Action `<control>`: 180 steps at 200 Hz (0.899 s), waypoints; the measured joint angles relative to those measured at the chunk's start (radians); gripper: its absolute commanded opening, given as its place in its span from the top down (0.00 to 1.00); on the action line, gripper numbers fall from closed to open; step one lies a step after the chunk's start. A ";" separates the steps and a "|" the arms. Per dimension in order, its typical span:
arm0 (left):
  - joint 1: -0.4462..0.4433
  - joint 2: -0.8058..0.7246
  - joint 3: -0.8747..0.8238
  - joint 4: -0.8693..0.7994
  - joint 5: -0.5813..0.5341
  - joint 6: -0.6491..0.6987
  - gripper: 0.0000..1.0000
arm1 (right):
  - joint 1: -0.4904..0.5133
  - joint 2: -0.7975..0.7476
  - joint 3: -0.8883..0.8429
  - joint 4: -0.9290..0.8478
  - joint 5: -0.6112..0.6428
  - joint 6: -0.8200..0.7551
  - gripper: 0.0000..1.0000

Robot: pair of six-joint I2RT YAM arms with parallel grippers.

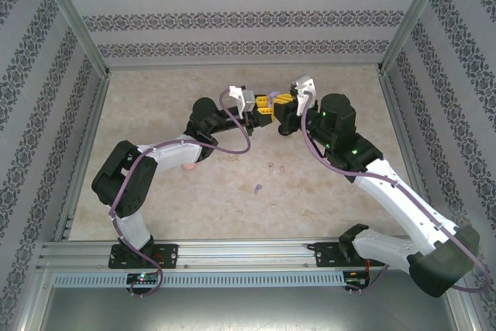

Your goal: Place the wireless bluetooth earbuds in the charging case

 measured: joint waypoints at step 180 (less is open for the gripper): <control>0.000 0.000 0.007 0.032 -0.064 -0.034 1.00 | -0.047 -0.045 0.146 -0.122 0.021 0.380 0.22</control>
